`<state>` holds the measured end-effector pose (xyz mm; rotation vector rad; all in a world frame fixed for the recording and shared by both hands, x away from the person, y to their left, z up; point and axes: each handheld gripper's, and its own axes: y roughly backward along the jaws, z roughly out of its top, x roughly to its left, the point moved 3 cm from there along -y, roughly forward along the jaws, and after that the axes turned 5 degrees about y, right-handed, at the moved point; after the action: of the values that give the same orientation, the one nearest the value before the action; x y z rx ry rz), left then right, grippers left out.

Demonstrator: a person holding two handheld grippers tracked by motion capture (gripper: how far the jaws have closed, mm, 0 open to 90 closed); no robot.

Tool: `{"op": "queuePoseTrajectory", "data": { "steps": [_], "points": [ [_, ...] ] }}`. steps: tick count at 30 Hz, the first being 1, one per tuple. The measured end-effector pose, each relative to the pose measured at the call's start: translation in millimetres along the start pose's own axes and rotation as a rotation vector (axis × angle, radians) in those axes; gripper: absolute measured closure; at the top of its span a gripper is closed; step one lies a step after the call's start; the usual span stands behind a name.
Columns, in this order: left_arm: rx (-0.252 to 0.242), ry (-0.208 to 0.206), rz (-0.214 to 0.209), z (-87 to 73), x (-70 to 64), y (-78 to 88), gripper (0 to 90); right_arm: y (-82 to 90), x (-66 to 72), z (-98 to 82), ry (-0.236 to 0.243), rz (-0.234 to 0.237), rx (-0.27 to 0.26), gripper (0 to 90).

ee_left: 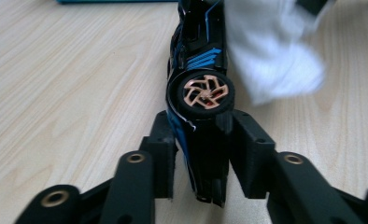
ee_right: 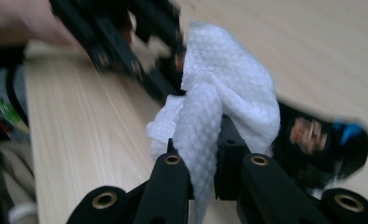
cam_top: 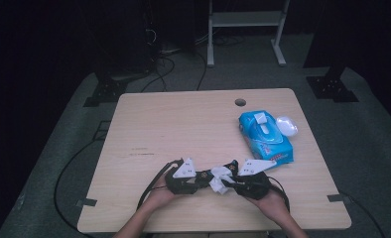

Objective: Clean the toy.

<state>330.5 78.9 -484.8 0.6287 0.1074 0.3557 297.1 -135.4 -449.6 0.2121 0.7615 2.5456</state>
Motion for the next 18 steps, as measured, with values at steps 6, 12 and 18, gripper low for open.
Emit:
{"op": "queuePoseTrajectory", "data": {
  "steps": [6, 12, 18],
  "points": [
    [-0.008, -0.009, 0.009, -0.1, -0.9, 0.9, 67.4, -20.2, 5.5, 33.0, -0.016, 0.010, -0.038, 83.9],
    [-0.013, -0.007, 0.010, -2.5, 0.0, 5.0, 70.1, -34.6, 4.2, 30.7, -0.002, -0.027, 0.016, 84.0],
    [-0.015, -0.002, 0.001, -0.6, -1.3, 2.6, 70.3, -20.0, -11.3, 21.3, -0.067, -0.077, 0.022, 84.0]
  ]
}}
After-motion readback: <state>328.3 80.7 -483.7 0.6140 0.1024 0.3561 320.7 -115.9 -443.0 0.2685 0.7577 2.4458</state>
